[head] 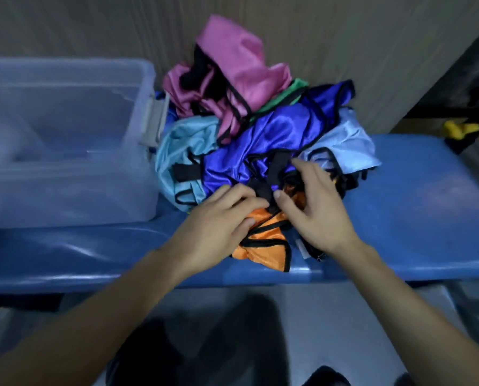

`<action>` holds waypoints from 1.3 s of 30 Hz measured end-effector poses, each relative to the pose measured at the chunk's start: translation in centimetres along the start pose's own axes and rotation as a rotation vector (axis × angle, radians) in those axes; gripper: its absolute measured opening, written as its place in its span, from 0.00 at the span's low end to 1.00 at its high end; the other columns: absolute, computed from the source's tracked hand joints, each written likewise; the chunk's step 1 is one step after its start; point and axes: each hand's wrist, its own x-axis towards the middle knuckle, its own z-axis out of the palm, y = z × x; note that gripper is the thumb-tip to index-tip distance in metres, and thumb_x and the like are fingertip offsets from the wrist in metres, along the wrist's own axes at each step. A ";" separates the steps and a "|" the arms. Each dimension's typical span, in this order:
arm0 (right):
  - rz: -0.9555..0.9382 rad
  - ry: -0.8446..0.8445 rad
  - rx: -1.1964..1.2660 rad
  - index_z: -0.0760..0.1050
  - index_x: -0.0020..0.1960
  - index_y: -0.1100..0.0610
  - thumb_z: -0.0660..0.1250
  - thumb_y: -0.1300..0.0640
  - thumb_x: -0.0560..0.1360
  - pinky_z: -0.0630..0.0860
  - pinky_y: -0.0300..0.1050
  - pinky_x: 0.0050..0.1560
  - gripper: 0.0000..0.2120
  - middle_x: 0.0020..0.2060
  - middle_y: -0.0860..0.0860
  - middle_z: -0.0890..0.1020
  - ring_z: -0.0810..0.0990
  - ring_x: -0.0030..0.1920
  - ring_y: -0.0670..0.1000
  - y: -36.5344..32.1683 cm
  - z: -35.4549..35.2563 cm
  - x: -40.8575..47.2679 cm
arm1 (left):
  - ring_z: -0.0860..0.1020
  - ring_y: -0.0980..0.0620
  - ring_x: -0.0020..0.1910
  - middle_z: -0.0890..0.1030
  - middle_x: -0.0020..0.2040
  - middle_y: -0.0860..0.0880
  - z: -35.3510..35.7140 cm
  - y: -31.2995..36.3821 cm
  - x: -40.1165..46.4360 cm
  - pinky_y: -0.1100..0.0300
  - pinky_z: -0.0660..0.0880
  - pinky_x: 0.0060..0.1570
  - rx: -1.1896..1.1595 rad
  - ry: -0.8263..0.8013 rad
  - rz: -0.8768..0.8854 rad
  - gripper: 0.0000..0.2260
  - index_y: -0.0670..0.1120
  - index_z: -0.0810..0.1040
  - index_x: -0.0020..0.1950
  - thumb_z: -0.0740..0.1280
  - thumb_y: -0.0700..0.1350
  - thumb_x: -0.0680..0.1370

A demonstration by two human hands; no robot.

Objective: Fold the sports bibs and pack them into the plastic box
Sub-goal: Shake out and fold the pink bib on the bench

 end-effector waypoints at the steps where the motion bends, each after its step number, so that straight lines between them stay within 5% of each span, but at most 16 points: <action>1: 0.000 -0.021 -0.007 0.69 0.73 0.62 0.64 0.43 0.79 0.68 0.51 0.69 0.29 0.64 0.56 0.76 0.73 0.67 0.56 -0.1 -0.2 -0.5 | 0.72 0.49 0.55 0.75 0.62 0.50 0.1 0.0 -0.1 0.56 0.70 0.59 0.009 -0.008 0.006 0.15 0.48 0.76 0.69 0.62 0.47 0.83; 3: 0.018 -0.110 -0.046 0.68 0.74 0.61 0.61 0.38 0.78 0.66 0.57 0.71 0.34 0.67 0.57 0.75 0.71 0.70 0.58 -0.3 -0.4 -1.4 | 0.72 0.50 0.57 0.75 0.63 0.51 0.2 0.1 -0.3 0.56 0.70 0.61 0.003 -0.036 0.004 0.15 0.49 0.76 0.70 0.63 0.46 0.83; 6: 0.124 -0.350 -0.103 0.57 0.81 0.55 0.59 0.35 0.75 0.51 0.62 0.79 0.42 0.80 0.52 0.62 0.53 0.81 0.53 -1.0 -1.2 -2.7 | 0.72 0.51 0.61 0.75 0.66 0.54 -0.1 0.2 -0.8 0.55 0.69 0.66 -0.062 -0.097 -0.055 0.16 0.50 0.76 0.71 0.63 0.45 0.84; 9: 0.158 -0.523 -0.138 0.49 0.83 0.53 0.65 0.37 0.78 0.46 0.58 0.81 0.43 0.82 0.48 0.51 0.43 0.82 0.48 -1.2 -2.5 -2.8 | 0.70 0.49 0.69 0.74 0.72 0.52 -0.2 0.7 -1.5 0.53 0.65 0.72 -0.092 -0.154 -0.136 0.18 0.50 0.73 0.75 0.61 0.48 0.84; 12: 0.214 -0.560 -0.027 0.51 0.83 0.52 0.68 0.43 0.80 0.45 0.48 0.81 0.40 0.82 0.46 0.52 0.43 0.82 0.47 -1.7 -3.8 -2.8 | 0.62 0.50 0.77 0.65 0.79 0.53 0.0 1.8 -2.5 0.57 0.57 0.77 -0.065 -0.240 -0.201 0.23 0.53 0.64 0.80 0.62 0.50 0.84; 15: 0.196 -0.417 0.106 0.61 0.80 0.51 0.71 0.47 0.78 0.52 0.38 0.77 0.35 0.77 0.46 0.64 0.56 0.80 0.47 -1.9 -4.2 -4.2 | 0.57 0.51 0.80 0.59 0.82 0.54 -0.2 2.3 -2.4 0.58 0.54 0.78 -0.015 -0.307 -0.251 0.26 0.55 0.59 0.82 0.62 0.51 0.85; 17: 0.165 -0.130 0.194 0.72 0.74 0.53 0.71 0.46 0.76 0.62 0.33 0.70 0.29 0.68 0.46 0.74 0.71 0.71 0.47 -1.5 -4.7 -5.3 | 0.57 0.50 0.80 0.58 0.82 0.54 -0.6 2.4 -1.7 0.56 0.56 0.78 0.035 -0.358 -0.264 0.26 0.56 0.58 0.82 0.62 0.52 0.84; 19: 0.175 0.141 0.225 0.77 0.66 0.53 0.72 0.48 0.74 0.69 0.40 0.66 0.21 0.60 0.49 0.79 0.77 0.63 0.50 -0.7 -5.6 -5.4 | 0.60 0.50 0.79 0.60 0.82 0.54 -0.9 2.7 -1.1 0.55 0.58 0.77 0.075 -0.390 -0.274 0.27 0.56 0.59 0.82 0.63 0.52 0.84; 23: 0.334 0.379 0.255 0.73 0.69 0.54 0.76 0.50 0.74 0.67 0.49 0.71 0.26 0.65 0.53 0.73 0.72 0.68 0.55 1.5 -7.2 -2.5 | 0.71 0.53 0.71 0.71 0.74 0.56 -1.3 3.1 -0.6 0.57 0.68 0.69 0.057 -0.330 -0.254 0.23 0.55 0.70 0.77 0.65 0.54 0.82; 27: 0.528 0.197 0.421 0.57 0.82 0.48 0.79 0.41 0.68 0.60 0.52 0.78 0.50 0.79 0.50 0.61 0.61 0.79 0.49 3.7 -5.4 0.0 | 0.80 0.52 0.52 0.81 0.50 0.55 -0.7 2.9 -0.3 0.54 0.76 0.49 0.095 -0.068 -0.247 0.15 0.55 0.81 0.56 0.61 0.59 0.78; 30: 0.539 0.128 0.499 0.57 0.81 0.43 0.79 0.27 0.56 0.65 0.54 0.77 0.60 0.77 0.46 0.66 0.65 0.77 0.46 4.8 -2.8 1.7 | 0.78 0.52 0.40 0.77 0.37 0.54 -0.3 2.0 1.7 0.54 0.72 0.36 0.194 0.028 -0.236 0.16 0.52 0.77 0.43 0.58 0.62 0.79; 35: 0.490 0.015 0.490 0.70 0.66 0.44 0.81 0.28 0.54 0.75 0.56 0.68 0.46 0.66 0.49 0.78 0.77 0.67 0.50 5.1 0.4 3.9 | 0.74 0.55 0.33 0.74 0.33 0.54 -0.3 0.6 5.2 0.57 0.67 0.30 0.210 -0.043 -0.187 0.21 0.50 0.72 0.37 0.58 0.65 0.79; 39: 0.481 0.007 0.535 0.60 0.77 0.45 0.81 0.29 0.55 0.68 0.52 0.74 0.57 0.74 0.45 0.70 0.69 0.73 0.46 4.8 0.2 3.8 | 0.73 0.55 0.31 0.74 0.30 0.52 -0.3 0.2 6.7 0.58 0.66 0.29 0.199 -0.096 -0.188 0.21 0.48 0.69 0.36 0.62 0.63 0.79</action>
